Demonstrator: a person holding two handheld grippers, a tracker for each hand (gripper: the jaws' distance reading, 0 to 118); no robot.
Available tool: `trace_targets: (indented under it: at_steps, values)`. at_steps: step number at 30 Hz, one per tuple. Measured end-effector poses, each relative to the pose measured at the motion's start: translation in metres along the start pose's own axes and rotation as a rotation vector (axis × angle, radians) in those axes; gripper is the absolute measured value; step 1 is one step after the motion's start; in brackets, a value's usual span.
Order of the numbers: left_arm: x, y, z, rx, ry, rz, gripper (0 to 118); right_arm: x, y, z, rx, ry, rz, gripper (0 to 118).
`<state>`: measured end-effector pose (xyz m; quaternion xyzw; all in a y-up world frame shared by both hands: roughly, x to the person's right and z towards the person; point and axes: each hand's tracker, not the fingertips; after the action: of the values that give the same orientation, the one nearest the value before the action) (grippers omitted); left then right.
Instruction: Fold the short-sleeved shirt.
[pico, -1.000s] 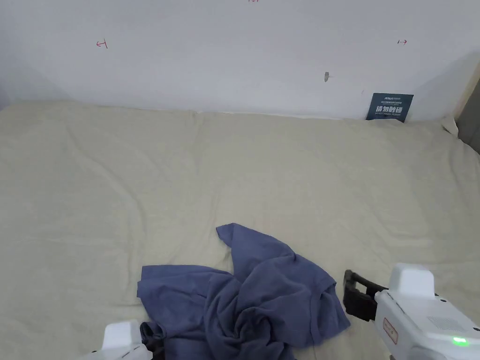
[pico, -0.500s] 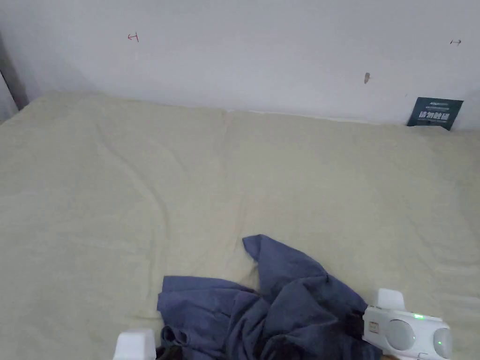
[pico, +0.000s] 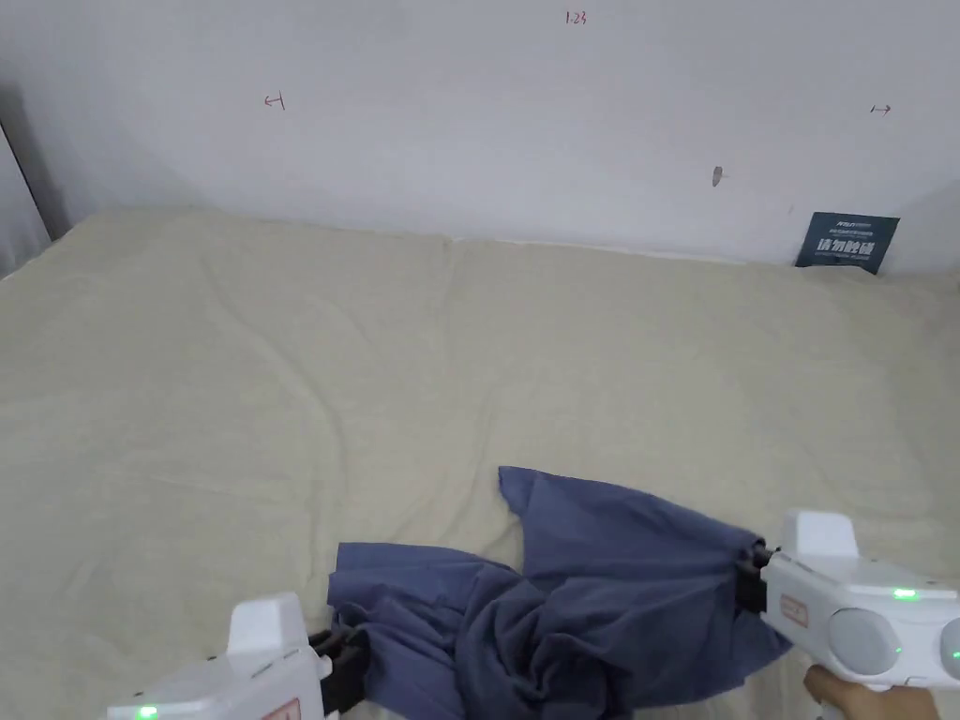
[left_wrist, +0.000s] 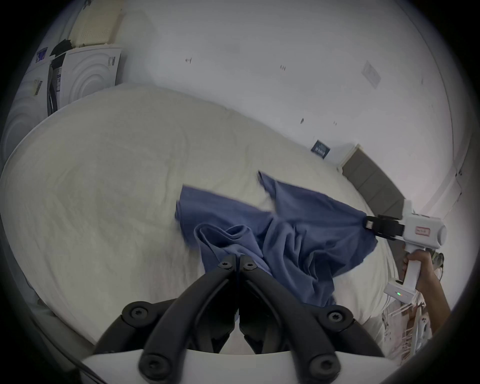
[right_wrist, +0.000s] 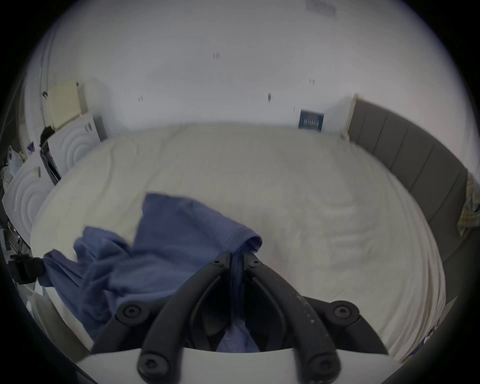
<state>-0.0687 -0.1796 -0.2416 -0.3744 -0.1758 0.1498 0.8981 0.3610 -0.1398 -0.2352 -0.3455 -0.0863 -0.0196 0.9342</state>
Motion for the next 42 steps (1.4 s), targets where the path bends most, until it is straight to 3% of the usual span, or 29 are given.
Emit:
trace_targets:
  at_steps: [12,15,20,22,25,32,42]
  values:
    - [-0.01,0.186,0.056,0.334,0.12,-0.078,1,0.052,0.134,0.087,0.311,-0.059,0.039,11]
    - [-0.009,0.239,0.066,0.391,0.155,-0.072,1,0.054,0.166,0.095,0.362,-0.079,0.051,11]
    - [-0.003,0.313,0.075,0.46,0.141,-0.002,1,0.056,0.211,0.099,0.419,-0.045,0.006,11]
    - [-0.002,0.338,0.075,0.489,0.104,0.044,1,0.052,0.227,0.097,0.437,-0.055,0.026,11]
    - [0.001,0.365,0.066,0.52,0.166,0.017,1,0.045,0.244,0.09,0.463,-0.082,0.065,11]
    - [-0.02,0.383,0.043,0.565,0.229,0.004,1,0.035,0.25,0.054,0.463,-0.06,0.034,11]
    - [-0.074,0.305,0.017,0.402,0.333,-0.042,1,0.016,0.167,-0.01,0.298,-0.003,-0.053,11]
